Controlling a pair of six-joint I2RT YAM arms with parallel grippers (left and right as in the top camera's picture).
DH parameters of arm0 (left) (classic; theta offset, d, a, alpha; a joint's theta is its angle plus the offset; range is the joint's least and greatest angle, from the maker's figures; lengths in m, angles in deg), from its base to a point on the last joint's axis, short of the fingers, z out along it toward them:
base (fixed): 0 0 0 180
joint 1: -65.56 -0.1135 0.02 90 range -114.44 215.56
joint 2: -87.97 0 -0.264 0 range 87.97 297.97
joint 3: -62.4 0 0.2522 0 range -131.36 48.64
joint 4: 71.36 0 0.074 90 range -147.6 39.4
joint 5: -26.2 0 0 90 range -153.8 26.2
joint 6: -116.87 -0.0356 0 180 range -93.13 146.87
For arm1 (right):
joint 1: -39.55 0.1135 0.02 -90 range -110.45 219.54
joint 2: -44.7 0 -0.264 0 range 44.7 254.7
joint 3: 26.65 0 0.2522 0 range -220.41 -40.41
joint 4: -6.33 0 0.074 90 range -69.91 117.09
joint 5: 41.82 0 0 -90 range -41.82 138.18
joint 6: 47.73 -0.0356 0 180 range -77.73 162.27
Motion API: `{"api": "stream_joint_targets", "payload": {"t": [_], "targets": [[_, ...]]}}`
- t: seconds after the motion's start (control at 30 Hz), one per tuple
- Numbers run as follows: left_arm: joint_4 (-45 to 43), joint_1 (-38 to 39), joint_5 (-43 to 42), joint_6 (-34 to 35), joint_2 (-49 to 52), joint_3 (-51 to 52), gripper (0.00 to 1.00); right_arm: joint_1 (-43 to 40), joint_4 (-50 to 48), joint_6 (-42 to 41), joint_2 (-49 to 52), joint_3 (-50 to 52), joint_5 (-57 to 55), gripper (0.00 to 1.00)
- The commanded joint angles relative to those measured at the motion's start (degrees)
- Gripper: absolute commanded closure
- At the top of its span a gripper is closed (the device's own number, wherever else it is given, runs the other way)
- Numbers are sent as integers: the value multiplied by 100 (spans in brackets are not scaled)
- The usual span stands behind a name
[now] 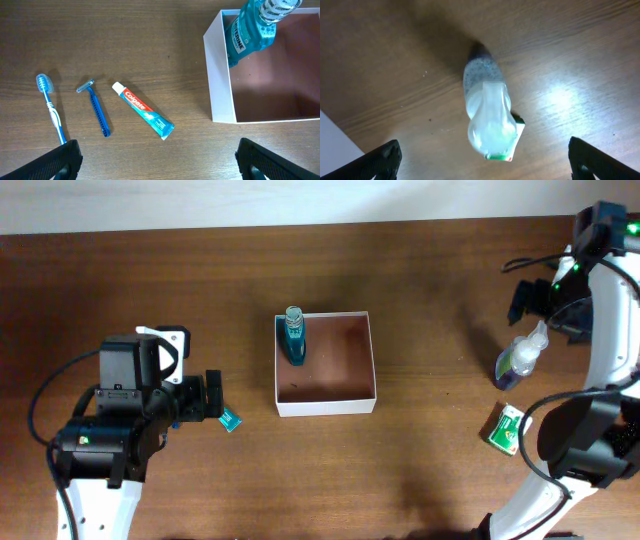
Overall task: Pack container
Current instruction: 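Release the bottle and move the right gripper to the soap pump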
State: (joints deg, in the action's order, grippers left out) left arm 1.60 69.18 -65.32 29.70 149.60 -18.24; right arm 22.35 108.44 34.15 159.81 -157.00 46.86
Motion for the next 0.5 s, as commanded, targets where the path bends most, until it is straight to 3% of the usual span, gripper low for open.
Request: {"api": "stream_joint_targets", "payload": {"t": [0.0, 0.47], "targets": [[4, -4, 24, 55, -2, -68, 1, -48, -170, 87, 72, 343, 76, 1], [4, -2, 24, 55, -2, -68, 1, -52, -1296, 238, 72, 1569, 181, 1]]}}
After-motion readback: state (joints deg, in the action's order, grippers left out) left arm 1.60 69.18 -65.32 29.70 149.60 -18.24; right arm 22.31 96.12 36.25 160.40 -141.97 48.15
